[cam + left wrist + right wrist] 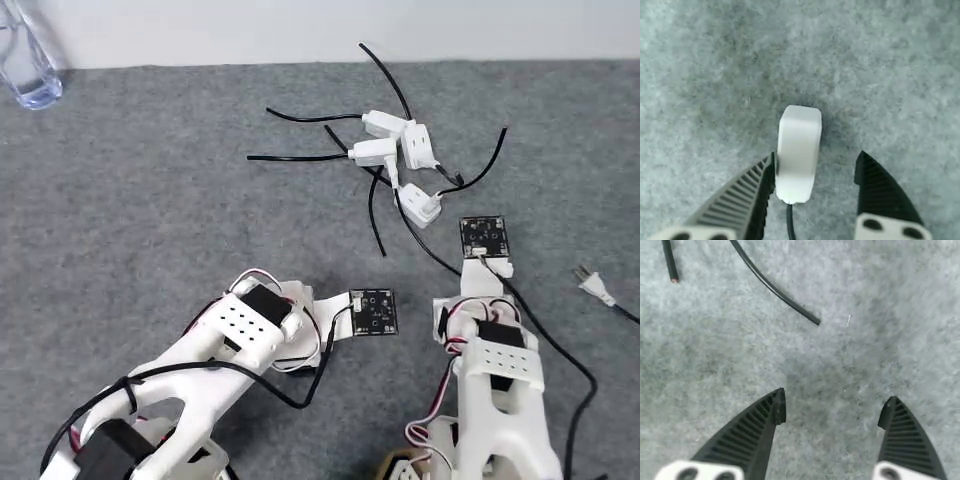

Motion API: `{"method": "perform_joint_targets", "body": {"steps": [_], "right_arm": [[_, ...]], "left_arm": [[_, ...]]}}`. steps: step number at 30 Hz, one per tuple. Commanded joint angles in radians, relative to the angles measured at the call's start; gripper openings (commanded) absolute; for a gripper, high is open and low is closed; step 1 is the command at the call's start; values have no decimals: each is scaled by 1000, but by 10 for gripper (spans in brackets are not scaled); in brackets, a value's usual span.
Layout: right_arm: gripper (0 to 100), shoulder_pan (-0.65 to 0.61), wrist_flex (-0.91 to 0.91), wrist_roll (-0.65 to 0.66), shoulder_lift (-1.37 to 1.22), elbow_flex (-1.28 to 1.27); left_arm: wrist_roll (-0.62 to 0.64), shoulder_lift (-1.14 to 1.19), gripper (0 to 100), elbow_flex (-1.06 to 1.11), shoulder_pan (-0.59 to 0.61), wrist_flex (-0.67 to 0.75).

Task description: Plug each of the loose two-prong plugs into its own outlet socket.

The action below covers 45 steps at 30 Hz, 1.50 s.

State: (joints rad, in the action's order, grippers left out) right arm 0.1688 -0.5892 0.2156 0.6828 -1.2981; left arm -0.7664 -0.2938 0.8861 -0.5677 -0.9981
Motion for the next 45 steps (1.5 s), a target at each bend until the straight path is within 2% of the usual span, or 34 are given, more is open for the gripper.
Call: {"method": "perform_joint_targets", "body": {"steps": [1,8,17,22,24,33,39,45], "right_arm": [[296,-10,42,18,18,-8],[296,-10,44,18,18,-11],[296,-24,45,18,19,-12],[296,-24,45,18,19,-14],[296,-24,45,18,19,-14],[296,-25,45,18,19,-14],[296,-25,45,20,19,-14],[296,-25,44,20,19,-14]], "left_arm": [[11,-37,246,-15,0,40],[11,-35,246,-16,87,255],[3,-35,246,-137,100,161],[-37,-35,246,-88,144,158],[-35,-43,246,-76,144,117],[114,-46,246,-93,-12,-21],[133,-37,246,-73,-14,-8],[127,-37,246,18,100,140]]}}
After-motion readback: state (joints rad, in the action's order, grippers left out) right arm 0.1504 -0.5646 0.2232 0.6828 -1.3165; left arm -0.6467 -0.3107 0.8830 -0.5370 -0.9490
